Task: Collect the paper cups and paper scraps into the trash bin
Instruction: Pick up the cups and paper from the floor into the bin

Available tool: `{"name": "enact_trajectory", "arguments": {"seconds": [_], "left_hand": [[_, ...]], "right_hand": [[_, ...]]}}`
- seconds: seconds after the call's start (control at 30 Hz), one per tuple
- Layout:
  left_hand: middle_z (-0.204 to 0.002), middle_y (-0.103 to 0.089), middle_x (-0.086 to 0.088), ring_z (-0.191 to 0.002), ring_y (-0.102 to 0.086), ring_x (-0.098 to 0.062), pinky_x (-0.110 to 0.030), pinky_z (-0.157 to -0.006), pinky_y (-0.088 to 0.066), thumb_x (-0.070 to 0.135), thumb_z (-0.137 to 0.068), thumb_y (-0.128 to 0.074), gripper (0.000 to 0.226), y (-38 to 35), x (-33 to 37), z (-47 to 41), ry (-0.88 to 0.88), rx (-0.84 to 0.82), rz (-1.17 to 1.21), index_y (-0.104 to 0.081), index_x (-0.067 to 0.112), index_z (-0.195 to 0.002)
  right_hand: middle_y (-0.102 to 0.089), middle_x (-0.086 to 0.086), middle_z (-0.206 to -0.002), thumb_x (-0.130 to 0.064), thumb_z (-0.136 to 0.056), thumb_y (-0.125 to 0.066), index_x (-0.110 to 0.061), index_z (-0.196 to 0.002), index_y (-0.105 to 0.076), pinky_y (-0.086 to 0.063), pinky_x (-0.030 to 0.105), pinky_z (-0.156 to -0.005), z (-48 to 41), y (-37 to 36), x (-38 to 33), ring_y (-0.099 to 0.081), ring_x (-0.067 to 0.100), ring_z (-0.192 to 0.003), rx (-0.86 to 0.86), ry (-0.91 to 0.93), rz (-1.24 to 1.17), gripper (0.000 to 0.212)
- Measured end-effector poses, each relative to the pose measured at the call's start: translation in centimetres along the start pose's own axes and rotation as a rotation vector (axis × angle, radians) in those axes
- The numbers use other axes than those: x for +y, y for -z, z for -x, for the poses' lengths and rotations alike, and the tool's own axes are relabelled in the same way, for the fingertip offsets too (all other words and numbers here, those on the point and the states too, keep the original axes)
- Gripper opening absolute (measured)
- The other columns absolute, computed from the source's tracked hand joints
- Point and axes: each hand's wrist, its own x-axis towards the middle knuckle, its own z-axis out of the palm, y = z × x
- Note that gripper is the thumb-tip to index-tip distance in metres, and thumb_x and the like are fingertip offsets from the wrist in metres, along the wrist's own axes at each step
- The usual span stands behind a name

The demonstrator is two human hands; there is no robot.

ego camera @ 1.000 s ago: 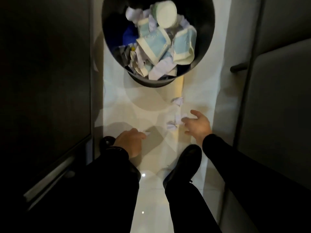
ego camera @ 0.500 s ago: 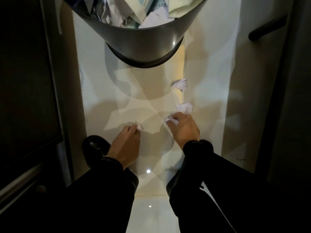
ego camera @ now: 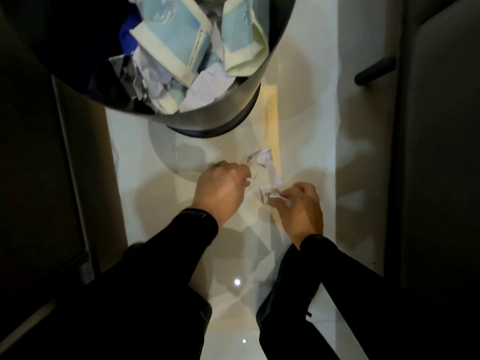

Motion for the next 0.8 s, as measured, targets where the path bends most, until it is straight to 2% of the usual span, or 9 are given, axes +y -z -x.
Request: {"name": "enact_trajectory", "arguments": {"seconds": [0.1, 0.2, 0.3, 0.37, 0.43, 0.5, 0.6, 0.7, 0.8], "left_hand": [[-0.131, -0.057, -0.012, -0.122, -0.047, -0.035, -0.038, -0.099, -0.039, 0.017, -0.08, -0.065, 0.013, -1.1, 1.0, -2.4, -0.049, 0.056, -0.016, -0.076, 0.012, -0.087], [-0.153, -0.03, -0.006, -0.139, -0.025, -0.027, -0.037, -0.111, -0.024, 0.02, -0.09, -0.052, 0.027, -2.7, 1.7, -4.5, -0.084, -0.098, -0.128, -0.07, 0.015, -0.109], [-0.131, -0.05, -0.011, -0.123, -0.043, -0.029, -0.033, -0.099, -0.035, 0.01, -0.092, -0.041, 0.03, -2.9, 2.7, -5.1, -0.077, -0.143, -0.241, -0.062, 0.008, -0.114], [-0.115, -0.062, -0.011, -0.11, -0.056, -0.029, -0.032, -0.089, -0.042, 0.007, -0.09, -0.043, 0.027, -2.4, 3.0, -4.9, 0.003, -0.195, -0.205, -0.065, 0.007, -0.106], [-0.109, -0.067, -0.011, -0.102, -0.061, -0.03, -0.032, -0.084, -0.045, 0.014, -0.09, -0.05, 0.023, -1.2, 3.0, -3.7, 0.112, -0.21, -0.078, -0.069, 0.009, -0.101], [-0.103, -0.069, -0.011, -0.098, -0.062, -0.03, -0.032, -0.082, -0.044, 0.023, -0.09, -0.052, 0.024, 1.1, 3.4, -1.0, 0.122, -0.146, 0.074, -0.071, 0.014, -0.101], [-0.085, -0.07, -0.008, -0.082, -0.064, -0.024, -0.024, -0.076, -0.041, 0.026, -0.084, -0.06, 0.021, 6.1, 4.7, 4.0, 0.06, 0.102, 0.291, -0.072, 0.017, -0.098], [-0.071, -0.059, 0.01, -0.074, -0.053, -0.012, -0.018, -0.068, -0.04, 0.026, -0.084, -0.064, 0.023, 12.9, 6.2, 6.9, 0.115, 0.233, 0.424, -0.066, 0.022, -0.107], [-0.066, -0.051, 0.015, -0.059, -0.05, -0.01, -0.019, -0.061, -0.036, 0.03, -0.085, -0.064, 0.033, 19.7, 7.2, 7.8, 0.161, 0.343, 0.508, -0.059, 0.024, -0.117]], "right_hand": [[-0.051, 0.005, -0.115, -0.028, -0.082, -0.066, -0.017, -0.096, -0.07, -0.048, 0.034, -0.087, -1.4, -0.7, -0.5, -0.05, 0.026, -0.107, -0.004, 0.033, 0.07, 0.019], [-0.063, 0.008, -0.109, -0.019, -0.08, -0.066, -0.012, -0.096, -0.071, -0.046, 0.032, -0.09, -2.2, -1.4, -0.4, -0.058, 0.026, -0.103, -0.022, 0.062, 0.019, 0.018], [-0.071, 0.006, -0.1, -0.017, -0.08, -0.065, -0.012, -0.092, -0.072, -0.049, 0.029, -0.086, -2.3, -1.2, -0.7, -0.064, 0.025, -0.099, -0.046, 0.01, -0.072, 0.015], [-0.073, 0.003, -0.103, -0.015, -0.083, -0.063, -0.016, -0.097, -0.073, -0.045, 0.019, -0.083, -1.5, -0.2, -1.0, -0.065, 0.022, -0.099, -0.06, -0.068, -0.129, 0.018], [-0.073, 0.003, -0.102, -0.017, -0.083, -0.064, -0.014, -0.097, -0.072, -0.042, 0.018, -0.081, 0.0, 1.3, -1.3, -0.064, 0.022, -0.099, -0.055, -0.145, -0.195, 0.017], [-0.071, 0.004, -0.091, -0.02, -0.082, -0.066, -0.013, -0.088, -0.067, -0.045, 0.02, -0.074, 2.1, 2.9, -1.9, -0.063, 0.025, -0.09, 0.0, -0.179, -0.268, 0.01], [-0.061, -0.005, -0.071, -0.017, -0.082, -0.064, -0.025, -0.081, -0.056, -0.044, 0.011, -0.06, 5.6, 5.8, -5.1, -0.059, 0.022, -0.074, 0.104, -0.164, -0.469, 0.011], [-0.058, -0.005, -0.077, -0.012, -0.085, -0.056, -0.035, -0.097, -0.054, -0.054, 0.035, -0.075, 7.9, 9.7, -10.2, -0.059, 0.021, -0.074, 0.116, -0.11, -0.647, 0.026], [-0.057, -0.011, -0.081, -0.014, -0.088, -0.056, -0.03, -0.097, -0.056, -0.056, 0.041, -0.078, 8.9, 14.1, -15.9, -0.063, 0.025, -0.08, 0.16, -0.011, -0.691, 0.018]]}}
